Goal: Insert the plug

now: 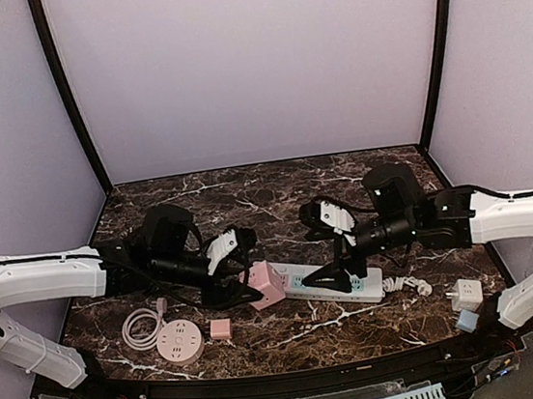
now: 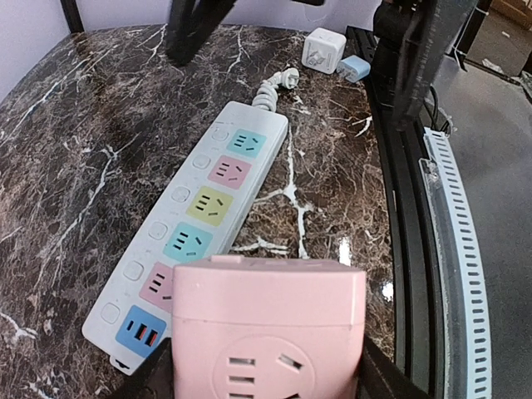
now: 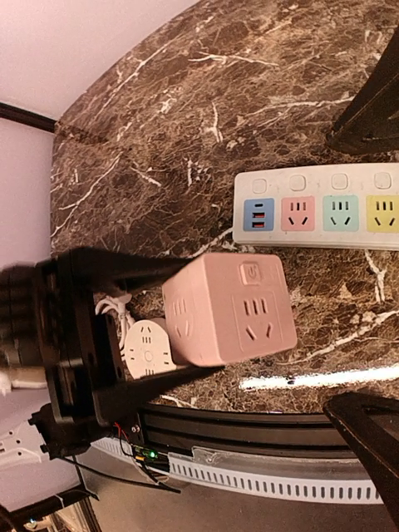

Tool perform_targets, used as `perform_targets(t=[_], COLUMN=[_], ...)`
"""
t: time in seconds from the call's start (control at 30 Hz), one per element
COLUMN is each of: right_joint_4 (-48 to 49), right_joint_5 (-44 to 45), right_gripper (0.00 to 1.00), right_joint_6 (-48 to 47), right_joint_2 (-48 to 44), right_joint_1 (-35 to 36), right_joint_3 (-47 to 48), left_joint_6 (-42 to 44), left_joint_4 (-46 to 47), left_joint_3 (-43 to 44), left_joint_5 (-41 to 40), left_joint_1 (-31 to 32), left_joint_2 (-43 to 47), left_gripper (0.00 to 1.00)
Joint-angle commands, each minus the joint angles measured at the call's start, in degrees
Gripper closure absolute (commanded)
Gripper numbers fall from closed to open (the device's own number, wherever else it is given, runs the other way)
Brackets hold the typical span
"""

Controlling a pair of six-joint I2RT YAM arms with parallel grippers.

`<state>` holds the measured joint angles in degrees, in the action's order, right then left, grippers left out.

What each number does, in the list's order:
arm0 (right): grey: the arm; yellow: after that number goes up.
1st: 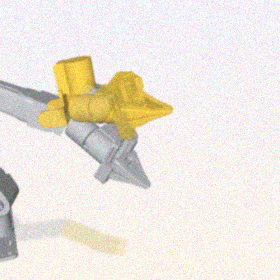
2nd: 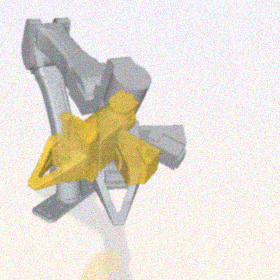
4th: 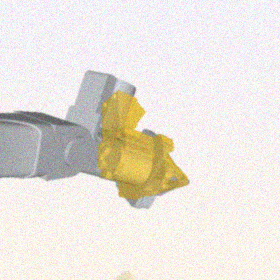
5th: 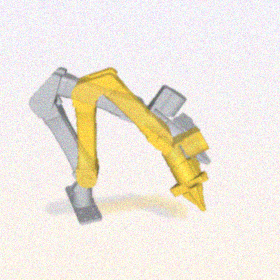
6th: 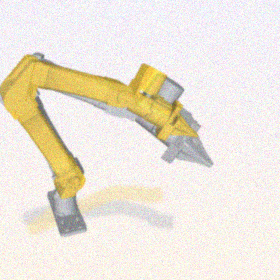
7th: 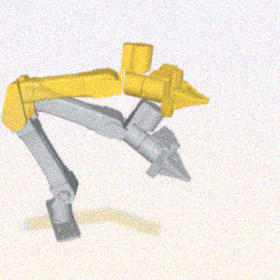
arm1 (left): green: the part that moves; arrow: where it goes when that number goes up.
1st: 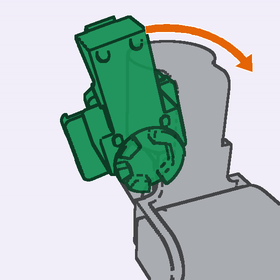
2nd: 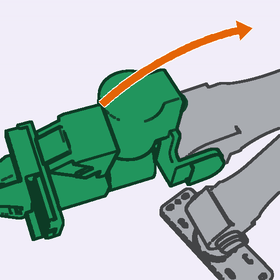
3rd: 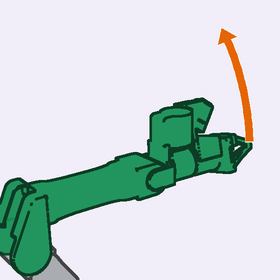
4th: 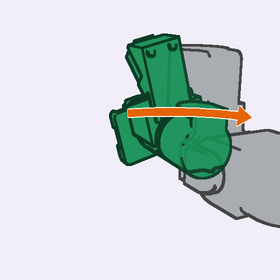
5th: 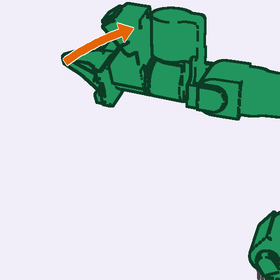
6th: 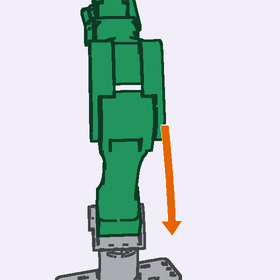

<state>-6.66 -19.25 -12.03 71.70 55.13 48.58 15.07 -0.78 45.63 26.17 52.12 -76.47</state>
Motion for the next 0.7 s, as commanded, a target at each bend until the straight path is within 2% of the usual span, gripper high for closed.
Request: perform_targets(t=[0.0,0.17,0.3,0.43,0.67], right_joint_4=[6.35,2.25,-0.81,0.65,2.69], right_joint_5=[3.65,-2.44,-2.41,-5.33,-8.52], right_gripper=[0.01,0.01,0.01,0.01,0.01], right_joint_6=[-6.61,-5.64,-2.66,-0.86,-0.36], right_joint_2=[-2.55,0.5,5.0,7.04,8.18], right_joint_1=[1.46,1.51,1.76,2.36,5.11], right_joint_3=[-2.04,4.63,7.71,7.34,8.38], left_joint_6=[-0.2,0.22,-0.06,0.04,0.88], left_joint_4=[0.47,-1.38,3.22,7.64,9.09], left_joint_3=[2.45,3.46,1.66,-0.73,-1.52], left_joint_5=[9.98,8.09,7.08,7.88,8.34], left_joint_1=[-1.91,-1.97,-1.94,-1.94,-1.94], left_joint_2=[1.44,2.39,4.23,6.04,6.24], left_gripper=[0.48,0.49,0.5,0.5,0.5])
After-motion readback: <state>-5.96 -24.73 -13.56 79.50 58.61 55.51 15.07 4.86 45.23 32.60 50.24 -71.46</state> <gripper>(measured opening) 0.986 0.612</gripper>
